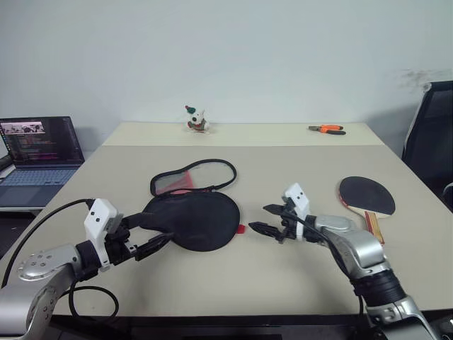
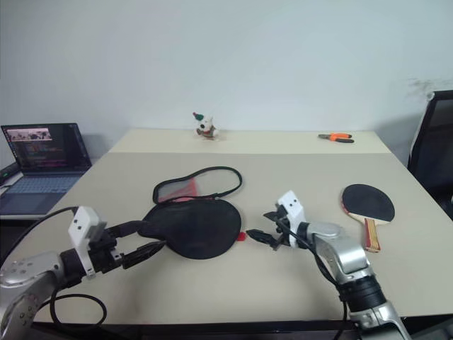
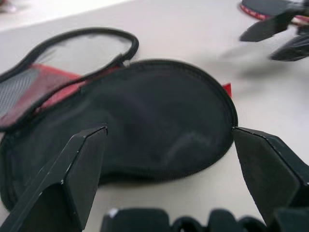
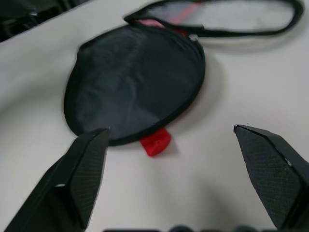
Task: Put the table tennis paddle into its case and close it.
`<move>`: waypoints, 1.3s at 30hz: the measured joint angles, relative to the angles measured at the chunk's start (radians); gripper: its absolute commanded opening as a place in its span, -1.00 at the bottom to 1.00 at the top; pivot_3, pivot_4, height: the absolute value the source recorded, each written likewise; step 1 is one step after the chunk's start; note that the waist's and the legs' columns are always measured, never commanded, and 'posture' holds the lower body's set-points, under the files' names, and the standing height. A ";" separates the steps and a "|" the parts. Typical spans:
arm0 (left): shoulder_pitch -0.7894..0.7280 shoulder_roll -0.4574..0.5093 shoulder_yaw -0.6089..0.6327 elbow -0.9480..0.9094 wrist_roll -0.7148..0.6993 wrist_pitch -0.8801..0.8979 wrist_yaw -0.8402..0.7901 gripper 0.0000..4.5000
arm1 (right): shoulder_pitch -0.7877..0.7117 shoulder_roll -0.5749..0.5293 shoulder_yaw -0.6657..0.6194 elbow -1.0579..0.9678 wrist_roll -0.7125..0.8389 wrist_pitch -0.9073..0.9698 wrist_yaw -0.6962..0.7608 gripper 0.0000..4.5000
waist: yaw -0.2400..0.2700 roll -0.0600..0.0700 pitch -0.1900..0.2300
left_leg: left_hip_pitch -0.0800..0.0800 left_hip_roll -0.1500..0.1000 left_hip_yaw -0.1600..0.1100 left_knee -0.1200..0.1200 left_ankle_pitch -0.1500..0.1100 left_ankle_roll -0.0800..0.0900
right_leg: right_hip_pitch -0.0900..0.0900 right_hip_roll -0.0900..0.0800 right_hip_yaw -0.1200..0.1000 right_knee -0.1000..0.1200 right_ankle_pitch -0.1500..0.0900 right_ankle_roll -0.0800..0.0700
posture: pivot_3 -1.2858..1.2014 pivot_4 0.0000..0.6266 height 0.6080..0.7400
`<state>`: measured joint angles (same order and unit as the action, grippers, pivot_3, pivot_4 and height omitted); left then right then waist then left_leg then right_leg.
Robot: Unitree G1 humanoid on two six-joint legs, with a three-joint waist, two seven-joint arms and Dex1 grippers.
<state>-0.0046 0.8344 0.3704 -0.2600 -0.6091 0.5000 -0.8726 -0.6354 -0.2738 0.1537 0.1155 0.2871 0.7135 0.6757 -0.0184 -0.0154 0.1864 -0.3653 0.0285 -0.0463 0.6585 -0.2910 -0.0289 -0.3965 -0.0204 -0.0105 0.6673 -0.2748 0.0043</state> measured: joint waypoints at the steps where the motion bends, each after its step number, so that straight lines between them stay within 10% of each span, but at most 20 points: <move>1: -0.001 0.005 0.001 0.000 0.000 -0.001 -0.010 0.99 | -0.020 0.022 0.006 0.033 -0.013 0.011 -0.032 1.00 | -0.001 0.000 0.000 | 0.000 0.000 0.000 0.000 0.000 0.000 | 0.000 0.000 0.000 0.000 0.000 0.000 | 0.03 -0.52 1.00; 22: 0.040 0.085 0.025 -0.047 -0.030 0.023 -0.158 0.99 | -0.133 0.254 0.058 0.222 -0.072 0.081 -0.111 1.00 | -0.027 -0.001 0.000 | 0.000 0.001 0.003 -0.001 0.000 0.000 | -0.010 0.001 0.002 0.014 -0.004 -0.007 | 0.03 -0.52 1.00; 39: 0.063 0.002 -0.063 0.074 0.129 -0.098 -0.118 0.99 | -0.024 -0.184 0.060 -0.225 0.070 0.109 0.261 1.00 | -0.011 -0.001 0.000 | -0.002 0.000 0.000 0.000 0.000 0.000 | -0.009 0.001 0.000 0.013 -0.004 -0.007 | 0.03 -0.52 1.00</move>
<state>0.0586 0.8362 0.3070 -0.1856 -0.4798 0.4020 -0.9907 -0.6589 -0.4576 0.2136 -0.1095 0.3572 0.8230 0.9369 -0.0297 -0.0164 0.1865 -0.3670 0.0288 -0.0463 0.6583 -0.2911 -0.0287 -0.4059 -0.0199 -0.0108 0.6804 -0.2789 -0.0025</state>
